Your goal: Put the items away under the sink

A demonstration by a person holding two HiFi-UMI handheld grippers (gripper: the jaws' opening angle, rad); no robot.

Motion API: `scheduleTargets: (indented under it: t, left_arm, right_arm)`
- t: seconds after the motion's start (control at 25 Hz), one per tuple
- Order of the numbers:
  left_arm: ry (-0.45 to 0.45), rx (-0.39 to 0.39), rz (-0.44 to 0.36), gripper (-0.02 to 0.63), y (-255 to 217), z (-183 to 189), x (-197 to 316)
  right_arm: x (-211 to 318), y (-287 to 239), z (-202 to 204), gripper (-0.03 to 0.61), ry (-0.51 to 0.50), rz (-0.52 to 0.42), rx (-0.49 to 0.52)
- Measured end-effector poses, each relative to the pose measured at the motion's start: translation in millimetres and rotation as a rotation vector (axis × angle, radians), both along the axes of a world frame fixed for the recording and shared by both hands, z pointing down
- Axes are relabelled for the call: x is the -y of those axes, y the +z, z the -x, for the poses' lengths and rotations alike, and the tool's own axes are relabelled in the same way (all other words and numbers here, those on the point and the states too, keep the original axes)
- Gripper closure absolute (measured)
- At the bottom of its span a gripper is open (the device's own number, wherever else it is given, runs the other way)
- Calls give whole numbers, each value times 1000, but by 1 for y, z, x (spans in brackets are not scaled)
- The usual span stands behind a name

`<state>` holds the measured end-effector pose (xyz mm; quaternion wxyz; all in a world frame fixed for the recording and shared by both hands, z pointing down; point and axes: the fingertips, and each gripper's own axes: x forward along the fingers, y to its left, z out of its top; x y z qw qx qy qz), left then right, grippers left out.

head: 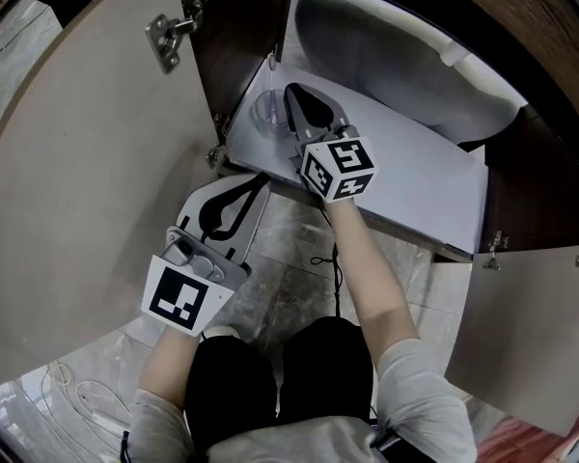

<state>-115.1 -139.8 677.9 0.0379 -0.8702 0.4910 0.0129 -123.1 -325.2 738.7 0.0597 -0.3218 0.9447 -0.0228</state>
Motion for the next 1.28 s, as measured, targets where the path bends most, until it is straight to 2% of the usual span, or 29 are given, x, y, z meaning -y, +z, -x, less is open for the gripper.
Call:
scheduleTargets:
  t: [0.32, 0.64, 0.92, 1.04, 1.28]
  left_arm:
    - [18, 11, -21, 607, -5, -19, -4]
    - [36, 4, -26, 607, -5, -34, 0]
    - [50, 21, -29, 607, -8, -38, 8]
    - [35, 36, -14, 607, -10, -38, 10]
    - [23, 40, 45, 607, -24, -34, 6]
  right_arm:
    - [-31, 7, -32, 568, -12, 43, -75]
    - [-63, -4, -78, 568, 21, 47, -62]
    - [-86, -16, -114, 568, 104, 39, -85]
    - [-97, -23, -126, 568, 132, 28, -95]
    - [-120, -38, -148, 568, 203, 64, -121]
